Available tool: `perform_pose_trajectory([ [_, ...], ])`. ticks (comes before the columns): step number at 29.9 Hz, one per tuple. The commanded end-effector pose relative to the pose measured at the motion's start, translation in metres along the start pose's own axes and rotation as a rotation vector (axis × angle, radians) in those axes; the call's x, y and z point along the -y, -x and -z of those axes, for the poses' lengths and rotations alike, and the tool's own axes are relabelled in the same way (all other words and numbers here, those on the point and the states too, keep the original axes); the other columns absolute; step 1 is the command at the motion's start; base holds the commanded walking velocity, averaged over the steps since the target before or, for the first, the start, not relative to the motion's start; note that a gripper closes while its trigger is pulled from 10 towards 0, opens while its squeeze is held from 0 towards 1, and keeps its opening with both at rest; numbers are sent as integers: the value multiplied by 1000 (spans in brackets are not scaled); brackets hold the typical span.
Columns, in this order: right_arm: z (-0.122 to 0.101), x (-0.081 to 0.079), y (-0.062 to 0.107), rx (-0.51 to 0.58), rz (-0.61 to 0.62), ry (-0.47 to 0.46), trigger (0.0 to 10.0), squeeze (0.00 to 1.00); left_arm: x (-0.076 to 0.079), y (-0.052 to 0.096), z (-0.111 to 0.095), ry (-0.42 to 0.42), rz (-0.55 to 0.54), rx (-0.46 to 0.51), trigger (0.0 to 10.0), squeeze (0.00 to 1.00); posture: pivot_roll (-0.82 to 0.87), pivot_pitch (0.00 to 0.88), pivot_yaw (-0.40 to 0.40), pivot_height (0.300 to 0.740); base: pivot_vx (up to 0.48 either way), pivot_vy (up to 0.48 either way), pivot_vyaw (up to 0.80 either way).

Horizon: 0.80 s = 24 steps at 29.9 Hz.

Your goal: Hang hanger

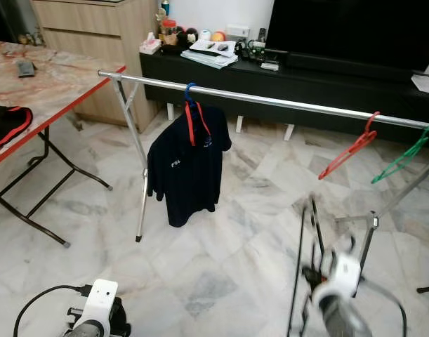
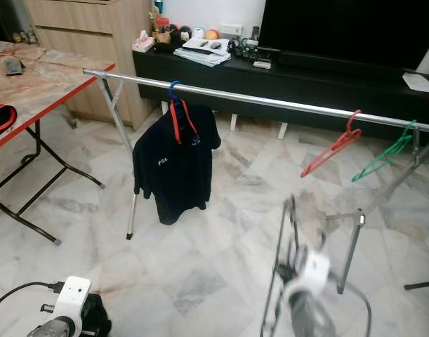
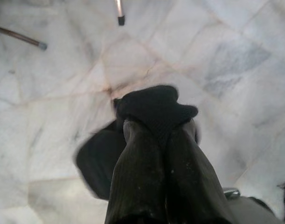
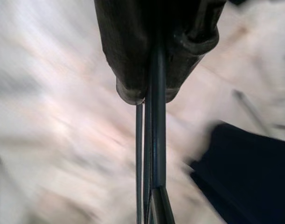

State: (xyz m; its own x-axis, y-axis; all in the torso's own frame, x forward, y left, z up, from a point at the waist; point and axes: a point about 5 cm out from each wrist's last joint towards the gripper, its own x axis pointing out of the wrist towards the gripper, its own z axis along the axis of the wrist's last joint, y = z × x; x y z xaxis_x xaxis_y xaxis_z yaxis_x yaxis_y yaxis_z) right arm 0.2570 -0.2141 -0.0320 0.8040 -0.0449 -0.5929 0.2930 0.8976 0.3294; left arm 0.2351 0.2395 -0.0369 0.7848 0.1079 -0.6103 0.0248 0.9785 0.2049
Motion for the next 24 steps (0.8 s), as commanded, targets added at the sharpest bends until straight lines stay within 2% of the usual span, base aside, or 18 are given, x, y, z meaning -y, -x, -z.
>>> perform_pose_trajectory([
  [1, 13, 6, 4, -32, 79, 12, 10000, 0, 0, 1, -4, 24, 8, 55, 10000, 0, 70, 67, -40, 740, 0, 0, 0],
  [4, 29, 14, 9, -64, 144, 11, 10000, 0, 0, 2, -5, 36, 8, 81, 10000, 0, 61, 61, -35, 740, 0, 0, 0],
  [8, 38, 15, 12, -92, 158, 33, 10000, 0, 0, 3, -6, 50, 0, 103, 10000, 0, 56, 57, -33, 740, 0, 0, 0],
  [9, 44, 16, 14, -118, 160, 75, 10000, 0, 0, 2, -10, 51, -9, 132, 10000, 0, 56, 57, -33, 740, 0, 0, 0],
  [12, 51, 19, 17, -138, 180, 66, 10000, 0, -1, 2, -22, 70, -28, 206, 10000, 0, 55, 45, -29, 740, 0, 0, 0],
  [14, 56, 22, 20, -141, 182, 95, 10000, 0, -4, 2, -44, 92, -61, 329, 10000, 0, 58, 37, -27, 740, 0, 0, 0],
  [15, 56, 22, 20, -141, 182, 95, 10000, 0, -4, 2, -44, 92, -61, 329, 10000, 0, 58, 37, -27, 740, 0, 0, 0],
  [17, 63, 24, 23, -170, 194, 129, 10000, 0, -2, 5, -65, 104, -44, 450, 10000, 0, 55, 31, -24, 740, 0, 0, 0],
  [21, 68, 26, 26, -191, 195, 151, 10000, 0, 1, 10, -80, 130, -33, 544, 10000, 0, 59, 23, -20, 740, 0, 0, 0],
  [24, 75, 29, 29, -212, 204, 138, 10000, 0, 5, 26, -103, 83, 10, 680, 10000, 0, 61, 19, -13, 740, 0, 0, 0],
])
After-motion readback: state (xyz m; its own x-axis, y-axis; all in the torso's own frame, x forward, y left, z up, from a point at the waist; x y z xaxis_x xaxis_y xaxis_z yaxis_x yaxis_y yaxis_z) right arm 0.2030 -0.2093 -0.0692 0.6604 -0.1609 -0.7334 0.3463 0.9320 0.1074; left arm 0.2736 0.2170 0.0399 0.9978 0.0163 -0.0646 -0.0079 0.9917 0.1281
